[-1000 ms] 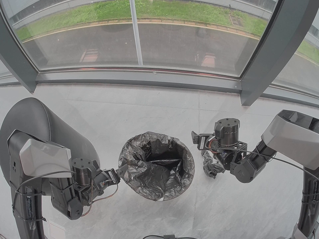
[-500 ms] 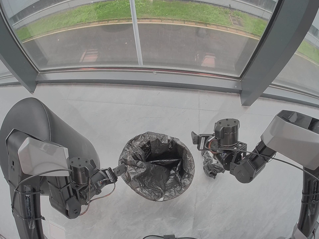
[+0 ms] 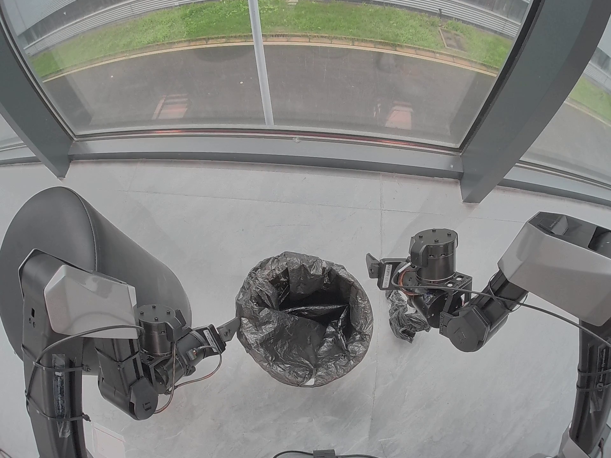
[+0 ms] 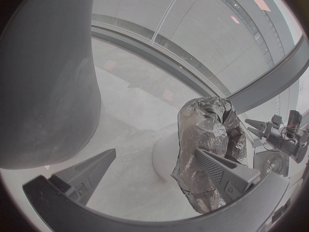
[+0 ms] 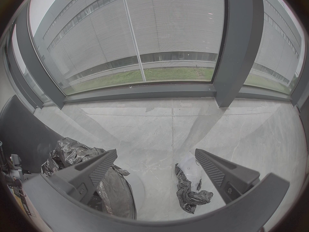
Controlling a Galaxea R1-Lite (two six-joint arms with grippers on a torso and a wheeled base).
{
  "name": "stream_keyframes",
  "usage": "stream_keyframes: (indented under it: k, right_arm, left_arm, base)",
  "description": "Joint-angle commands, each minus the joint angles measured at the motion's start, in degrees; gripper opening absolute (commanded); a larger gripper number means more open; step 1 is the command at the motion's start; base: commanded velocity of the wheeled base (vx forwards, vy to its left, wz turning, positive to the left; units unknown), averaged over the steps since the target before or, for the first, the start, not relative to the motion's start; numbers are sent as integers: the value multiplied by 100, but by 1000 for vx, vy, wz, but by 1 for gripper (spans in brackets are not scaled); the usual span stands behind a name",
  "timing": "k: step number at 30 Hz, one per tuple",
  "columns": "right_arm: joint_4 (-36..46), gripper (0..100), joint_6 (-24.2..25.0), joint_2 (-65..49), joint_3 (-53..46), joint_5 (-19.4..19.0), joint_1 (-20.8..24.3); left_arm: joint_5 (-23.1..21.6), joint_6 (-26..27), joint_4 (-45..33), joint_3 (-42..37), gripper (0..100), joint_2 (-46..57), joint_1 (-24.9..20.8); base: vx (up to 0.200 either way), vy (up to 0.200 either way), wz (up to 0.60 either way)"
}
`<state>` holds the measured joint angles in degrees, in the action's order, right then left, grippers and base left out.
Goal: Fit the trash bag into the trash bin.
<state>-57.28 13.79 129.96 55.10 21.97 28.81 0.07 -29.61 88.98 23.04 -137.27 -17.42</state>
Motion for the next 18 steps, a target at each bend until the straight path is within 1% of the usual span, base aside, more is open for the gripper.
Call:
stream_keyframes:
  k: [1,5,8,12,14,18]
  right_arm:
    - [-2,100,1,11,1,1,2]
    - [-2,100,1,47,9,1,2]
    - [-2,100,1,55,9,1,2]
    - [7,100,1,55,9,-8,-24]
    - [24,100,-16,64,1,-8,-95]
    - [112,100,-34,64,-8,-140,-218]
  left_arm:
    - [-7,-10,5,8,100,-90,-7]
    - [-25,-10,5,8,100,-213,-16]
    - [-7,-18,14,-1,100,-107,-7]
    - [-25,-194,5,-80,100,675,-7]
    - [-16,-440,-3,-107,100,1422,-25]
    - [-34,-431,-12,-397,100,2521,-86]
  base:
    - [0,0,0]
    - [0,0,0]
    - [0,0,0]
    - [0,0,0]
    - [0,0,0]
    - [0,0,0]
